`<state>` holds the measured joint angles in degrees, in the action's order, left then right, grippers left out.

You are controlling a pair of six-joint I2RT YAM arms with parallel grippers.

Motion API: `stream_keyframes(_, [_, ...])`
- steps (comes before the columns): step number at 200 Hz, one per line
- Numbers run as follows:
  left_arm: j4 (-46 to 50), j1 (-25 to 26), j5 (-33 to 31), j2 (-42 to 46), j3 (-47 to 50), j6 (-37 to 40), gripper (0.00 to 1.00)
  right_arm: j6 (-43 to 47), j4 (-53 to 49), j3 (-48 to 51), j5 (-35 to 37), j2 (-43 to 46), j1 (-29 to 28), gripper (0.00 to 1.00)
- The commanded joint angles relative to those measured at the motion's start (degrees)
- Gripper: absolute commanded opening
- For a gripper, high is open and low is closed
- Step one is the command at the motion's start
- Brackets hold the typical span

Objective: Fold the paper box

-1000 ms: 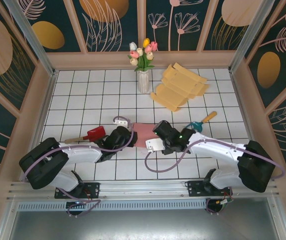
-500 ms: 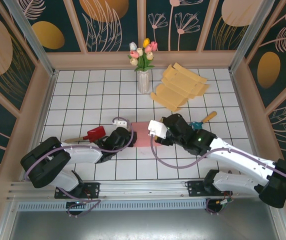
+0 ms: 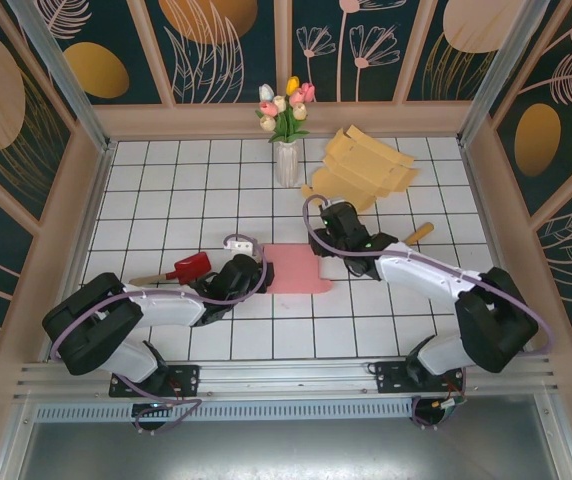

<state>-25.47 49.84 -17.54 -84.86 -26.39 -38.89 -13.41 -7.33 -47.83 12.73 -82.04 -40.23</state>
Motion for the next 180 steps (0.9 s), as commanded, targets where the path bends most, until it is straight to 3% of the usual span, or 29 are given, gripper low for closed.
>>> stream_keyframes(1, [0.7,0.2,-2.1,0.0,-0.9,-0.7,0.49,-5.8,6.7,2.2,-3.5,-2.0,-0.1,0.57])
stream_keyframes(64, [2.3,0.1,-2.3,0.9,-2.0,-5.3,0.54,-8.7,11.6,9.3,-2.6,-3.5,-1.2,0.56])
stream_keyframes(79, [11.9,0.1,-4.3,1.0,-6.3,-11.6,0.68,-9.4,12.6,11.0,-2.3,-3.3,-1.8,0.56])
stream_keyframes(108, [29.6,0.2,-3.2,-2.2,-17.0,-18.1,0.73,-10.3,13.8,13.0,-0.9,-2.3,-3.4,0.56])
stream_keyframes(118, [31.7,0.2,-1.2,-2.8,-18.6,-19.7,0.73,-10.6,14.2,13.5,-0.8,-1.8,-3.9,0.56])
stream_keyframes(123, [32.3,0.2,-0.4,-2.9,-19.0,-20.6,0.82,-10.7,14.4,13.8,-0.7,-1.6,-4.0,0.56])
stream_keyframes(146, [34.1,0.2,1.0,-2.0,-19.0,-25.9,0.84,-11.0,15.2,14.7,-0.6,-0.9,-4.6,0.56])
stream_keyframes(148, [34.3,0.2,1.0,-1.8,-19.0,-26.2,0.94,-10.9,15.3,14.8,-0.6,-0.8,-4.6,0.56])
stream_keyframes(151, [34.6,0.3,1.0,-1.5,-18.9,-26.9,0.98,-10.9,15.3,14.9,-0.6,-0.7,-4.6,0.56])
stream_keyframes(180, [42.2,0.3,-1.6,0.3,-20.9,-31.6,0.99,-10.4,15.7,15.6,-0.9,-0.3,-4.7,0.56])
